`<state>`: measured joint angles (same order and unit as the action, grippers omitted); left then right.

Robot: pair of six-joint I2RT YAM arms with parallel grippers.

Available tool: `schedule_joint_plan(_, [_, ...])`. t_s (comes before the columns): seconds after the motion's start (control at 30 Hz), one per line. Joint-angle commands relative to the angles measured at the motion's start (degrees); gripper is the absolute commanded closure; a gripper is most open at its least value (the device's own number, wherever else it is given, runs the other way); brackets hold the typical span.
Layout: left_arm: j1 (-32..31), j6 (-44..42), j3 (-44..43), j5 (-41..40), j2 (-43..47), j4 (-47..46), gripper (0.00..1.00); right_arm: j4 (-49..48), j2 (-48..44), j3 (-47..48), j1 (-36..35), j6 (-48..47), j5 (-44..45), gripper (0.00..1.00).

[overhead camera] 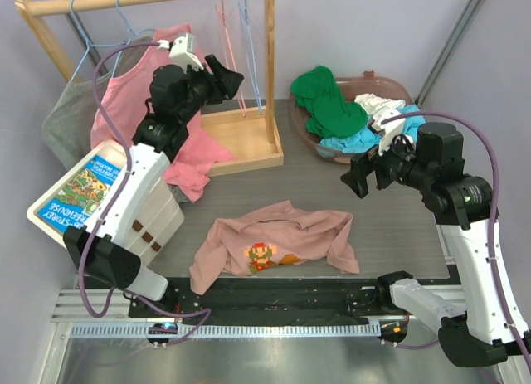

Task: Place the t-shirt on the hanger
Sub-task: Pick up the hanger from the clothesline.

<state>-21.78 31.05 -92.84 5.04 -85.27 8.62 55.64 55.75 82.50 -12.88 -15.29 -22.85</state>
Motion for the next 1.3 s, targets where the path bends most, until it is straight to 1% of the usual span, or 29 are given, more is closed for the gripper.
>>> schedule_joint_plan(0.0, [1.5, 4.3, -1.6, 5.6, -2.7, -10.4, 0.45, -0.1, -0.1, 1.8, 0.2, -1.8, 0.4, 0.0])
schedule_joint_plan(0.13, [3.3, 8.5, -2.2, 9.4, -5.9, -14.3, 0.46, 0.6, -0.5, 2.1, 0.2, -2.4, 1.7, 0.0])
schedule_joint_plan(0.2, [4.3, 12.9, -2.3, 11.6, -7.9, -17.3, 0.49, 0.8, -0.6, 2.2, 0.2, -2.3, 1.4, 0.0])
schedule_joint_plan(0.23, [5.3, 14.4, -2.2, 12.5, -8.6, -18.7, 0.53, 0.8, -0.7, 2.1, 0.2, -2.4, 1.4, 0.0])
schedule_joint_plan(0.27, [5.8, 15.6, -2.2, 14.5, -9.4, -21.8, 0.6, 0.8, -0.9, 2.1, 0.2, -2.4, 1.6, 0.0])
schedule_joint_plan(0.33, [6.5, 18.2, -2.3, 15.7, -9.7, -24.8, 0.65, 0.9, -1.0, 2.0, 0.3, -2.7, 1.8, 0.0])
schedule_joint_plan(0.37, [6.7, 18.6, -2.5, 17.2, -9.9, -27.2, 0.66, 1.1, -1.2, 1.8, 0.2, -2.9, 1.9, 0.0])
schedule_joint_plan(0.43, [6.9, 18.4, -4.5, 19.1, -10.5, -28.7, 0.73, 1.3, -1.3, 1.4, 0.2, -3.2, 2.0, 0.0])
schedule_joint_plan(0.47, [7.0, 18.3, -5.1, 19.4, -10.6, -29.1, 0.8, 1.2, -1.3, 1.3, 0.2, -3.3, 2.0, 0.0])
schedule_joint_plan(0.53, [7.1, 17.6, -5.9, 20.0, -10.5, -29.5, 0.88, 1.2, -1.3, 1.3, 0.2, -3.3, 1.9, 0.0])
schedule_joint_plan(0.57, [7.2, 17.3, -6.1, 20.4, -10.4, -29.5, 0.97, 1.2, -1.1, 1.3, 0.2, -3.3, 1.9, 0.0])
schedule_joint_plan(0.6, [7.1, 17.1, -6.0, 20.4, -9.8, -29.5, 1.0, 1.2, -0.8, 1.6, 0.2, -3.3, 1.6, 0.0])
schedule_joint_plan(0.7, [7.1, 16.6, -4.5, 20.4, -8.1, -29.8, 1.0, 1.1, -0.3, 2.3, 0.2, -3.2, 1.3, 0.0])
schedule_joint_plan(0.8, [7.1, 15.4, -3.6, 19.9, -5.3, -28.1, 1.0, 1.1, 0.1, 3.0, 0.3, -3.0, 0.7, 0.0])
schedule_joint_plan(0.9, [7.1, 15.4, -0.7, 18.9, -1.2, -25.2, 1.0, 0.4, 0.6, 3.6, 0.2, -2.3, -0.3, 0.0])
schedule_joint_plan(1.0, [6.9, 16.3, 4.7, 17.7, 4.7, -20.6, 1.0, -1.5, 1.5, 4.5, 0.2, -0.2, -1.5, 0.0])
schedule_joint_plan(1.03, [6.7, 16.4, 8.5, 17.5, 6.3, -18.1, 1.0, -3.3, 1.7, 4.8, 0.2, 0.6, -1.8, 0.0])
schedule_joint_plan(1.07, [6.5, 16.3, 10.4, 16.4, 10.1, -16.6, 1.0, -4.5, 2.1, 4.9, 0.3, 1.5, -2.4, 0.0])
schedule_joint_plan(1.1, [5.7, 16.2, 12.7, 15.7, 12.0, -15.2, 1.0, -6.0, 2.3, 4.5, 0.2, 2.9, -2.7, 0.0])
schedule_joint_plan(1.13, [5.3, 16.0, 16.2, 15.2, 13.9, -12.5, 1.0, -10.2, 2.3, 4.2, 0.3, 6.4, -3.1, 0.0])
schedule_joint_plan(1.17, [4.8, 15.7, 18.3, 13.9, 18.0, -10.9, 1.0, -12.7, 2.3, 2.9, 0.3, 9.0, -3.5, 0.0])
schedule_joint_plan(1.2, [3.8, 14.8, 20.0, 13.4, 19.7, -9.8, 1.0, -15.7, 2.3, 2.1, 0.2, 11.9, -3.6, 0.0])
schedule_joint_plan(1.23, [3.2, 14.1, 21.4, 13.2, 21.8, -7.4, 1.0, -22.5, 2.3, 1.3, 0.3, 20.8, -3.4, 0.01])
schedule_joint_plan(1.27, [2.1, 13.4, 23.9, 12.3, 23.6, -6.1, 1.0, -26.3, 2.3, -0.4, 0.2, 25.7, -3.3, 0.03])
